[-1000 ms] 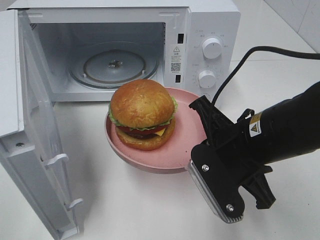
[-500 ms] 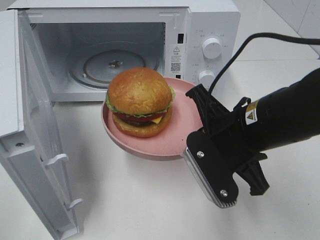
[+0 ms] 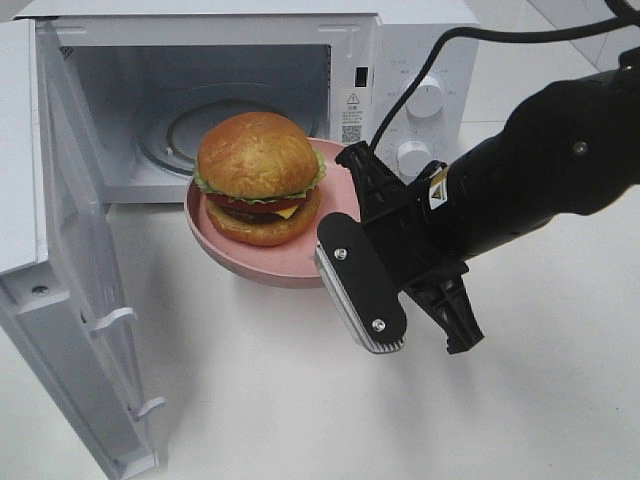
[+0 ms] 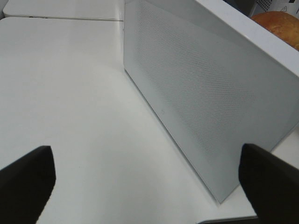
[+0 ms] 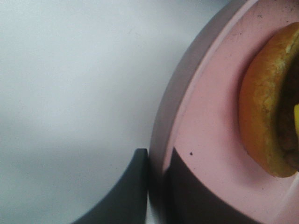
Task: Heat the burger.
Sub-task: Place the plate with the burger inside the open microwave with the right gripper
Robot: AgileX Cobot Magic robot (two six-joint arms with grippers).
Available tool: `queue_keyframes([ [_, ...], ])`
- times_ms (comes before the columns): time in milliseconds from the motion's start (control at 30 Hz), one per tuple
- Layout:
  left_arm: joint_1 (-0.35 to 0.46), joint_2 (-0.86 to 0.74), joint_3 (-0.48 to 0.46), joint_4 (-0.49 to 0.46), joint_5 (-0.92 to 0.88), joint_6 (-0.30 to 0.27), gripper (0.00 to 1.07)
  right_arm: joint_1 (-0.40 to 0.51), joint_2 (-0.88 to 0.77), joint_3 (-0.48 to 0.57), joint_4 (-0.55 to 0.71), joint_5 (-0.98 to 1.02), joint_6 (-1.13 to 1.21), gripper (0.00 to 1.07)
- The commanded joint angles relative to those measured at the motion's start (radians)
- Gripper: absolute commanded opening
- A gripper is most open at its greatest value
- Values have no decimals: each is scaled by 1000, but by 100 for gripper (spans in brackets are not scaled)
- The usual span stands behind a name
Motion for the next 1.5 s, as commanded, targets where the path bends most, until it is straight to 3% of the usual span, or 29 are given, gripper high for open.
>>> queue_keyframes([
  [33,-4,-17,3,0,-13,-1,100,-4,8,-40,4,-33,8,0],
  [600,-4,-17,3,0,-13,-1,100,-4,101,-207,-15,45,48,0],
  [967,-4,-17,3,0,-13,-1,100,-1,172,-302,-129,69,157,0],
  [1500,-4,-17,3,0,-13,-1,100,0,295,-433,-134,97,203,0],
])
